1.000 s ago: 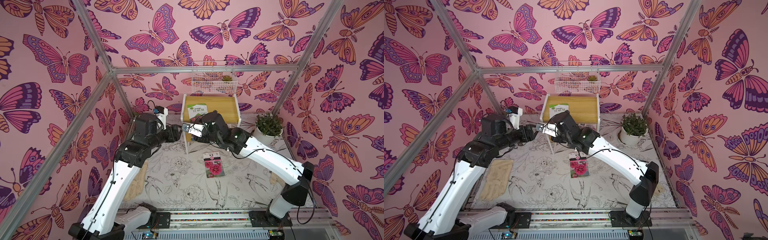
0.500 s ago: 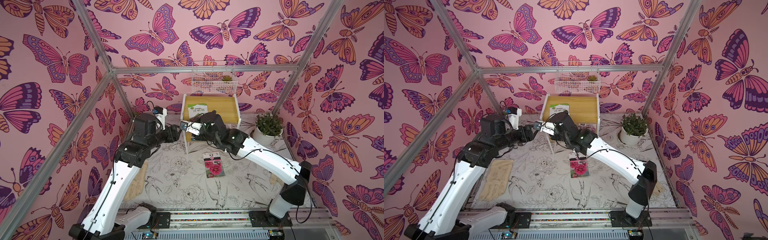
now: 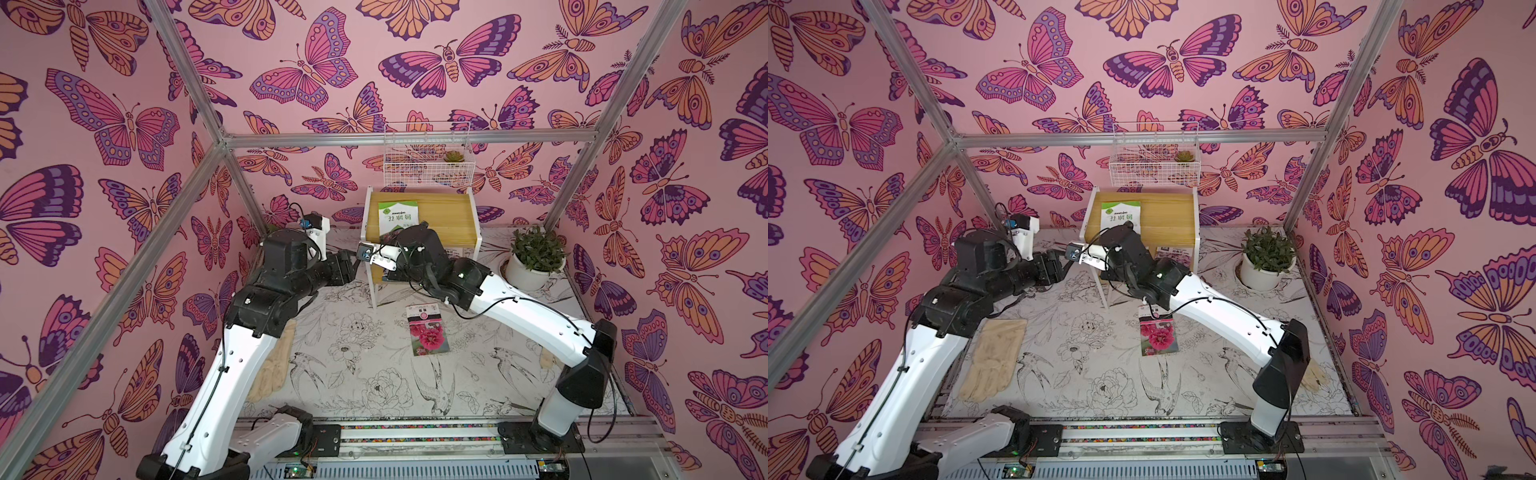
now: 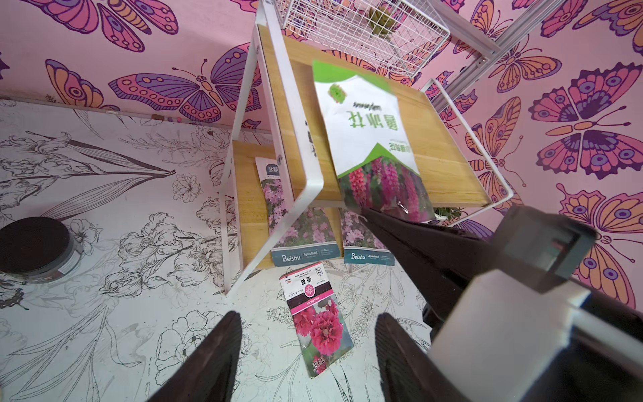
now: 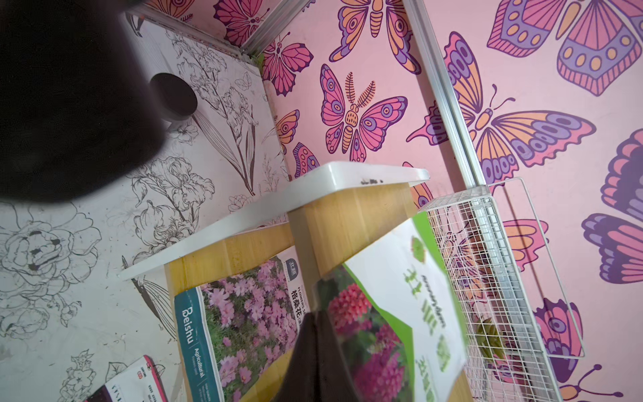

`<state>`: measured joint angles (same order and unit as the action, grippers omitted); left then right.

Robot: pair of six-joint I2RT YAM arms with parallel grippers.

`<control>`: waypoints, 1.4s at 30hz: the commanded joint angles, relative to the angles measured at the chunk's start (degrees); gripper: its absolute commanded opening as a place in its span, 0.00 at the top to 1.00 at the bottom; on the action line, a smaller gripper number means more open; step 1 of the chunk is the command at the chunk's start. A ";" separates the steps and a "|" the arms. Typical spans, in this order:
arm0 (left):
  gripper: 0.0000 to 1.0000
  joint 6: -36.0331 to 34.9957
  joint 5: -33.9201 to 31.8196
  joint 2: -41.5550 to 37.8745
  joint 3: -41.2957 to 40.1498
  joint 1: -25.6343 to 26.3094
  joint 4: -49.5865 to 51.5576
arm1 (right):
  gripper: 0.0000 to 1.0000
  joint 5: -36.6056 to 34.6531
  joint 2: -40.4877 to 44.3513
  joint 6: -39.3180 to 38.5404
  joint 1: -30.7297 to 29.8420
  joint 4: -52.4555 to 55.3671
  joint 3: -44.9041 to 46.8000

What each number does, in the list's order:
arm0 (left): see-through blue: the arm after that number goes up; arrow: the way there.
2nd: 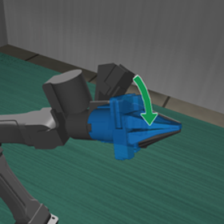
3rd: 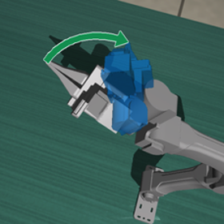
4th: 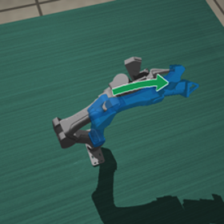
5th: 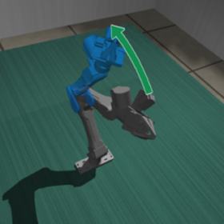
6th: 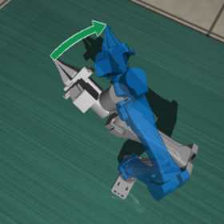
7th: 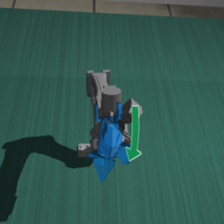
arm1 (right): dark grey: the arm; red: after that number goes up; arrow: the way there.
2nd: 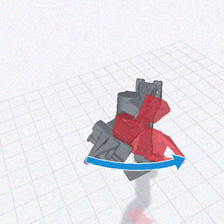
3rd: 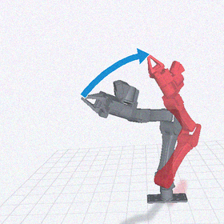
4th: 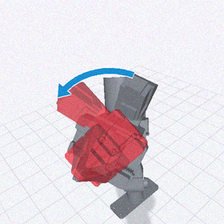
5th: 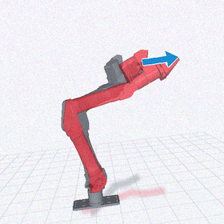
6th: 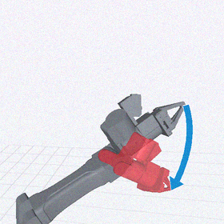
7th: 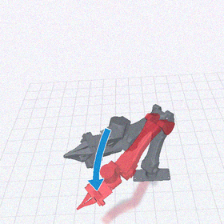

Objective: Take the seed bag off the shelf
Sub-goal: Pick up the seed packet from the shelf, then place the seed packet at the center of the board.

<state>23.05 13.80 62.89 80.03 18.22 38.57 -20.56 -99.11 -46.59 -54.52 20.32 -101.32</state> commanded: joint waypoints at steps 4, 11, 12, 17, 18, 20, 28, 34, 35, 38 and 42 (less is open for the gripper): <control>0.36 -0.27 0.97 -1.02 -0.86 -0.91 -0.95 | 1.00 -2.34 2.79 0.14 -1.16 0.21 0.94; 0.36 -0.16 1.35 -0.32 -1.33 -5.53 -1.24 | 1.00 -10.58 13.67 0.89 -6.96 -0.73 8.54; 0.36 0.13 2.19 -0.36 -1.67 -6.69 -1.67 | 1.00 -10.65 16.32 1.85 -8.02 -1.09 10.65; 0.36 0.68 6.09 -0.58 -2.82 -10.68 -2.99 | 1.00 -14.54 27.41 6.29 -15.46 0.35 17.70; 0.36 0.68 6.55 -0.56 -2.91 -11.07 -3.06 | 1.00 -15.74 28.72 7.09 -17.66 1.22 18.80; 0.36 0.73 7.05 -0.52 -3.10 -11.60 -3.15 | 1.00 -18.06 30.40 8.58 -21.71 1.66 20.99; 0.36 1.12 8.10 -1.09 -4.28 -12.24 -3.94 | 1.00 -17.54 28.54 19.12 -27.31 -3.77 33.98; 0.37 1.73 9.27 -1.11 -5.61 -12.18 -4.64 | 1.00 -14.11 20.89 22.82 -24.87 -11.44 39.45; 0.37 1.81 9.44 -1.15 -5.87 -12.28 -4.76 | 1.00 -14.06 19.17 23.13 -24.33 -11.74 39.36; 0.37 2.25 9.53 -1.80 -7.21 -12.24 -5.32 | 1.00 -12.40 13.44 24.07 -22.29 -13.08 38.80; 0.37 2.44 9.56 -2.84 -8.53 -12.28 -5.78 | 1.00 -11.38 5.46 24.07 -21.11 -16.64 38.38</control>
<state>25.02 22.06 61.52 72.49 6.33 34.35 -33.56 -89.95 -24.40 -76.23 7.49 -61.25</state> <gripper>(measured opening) 0.629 0.048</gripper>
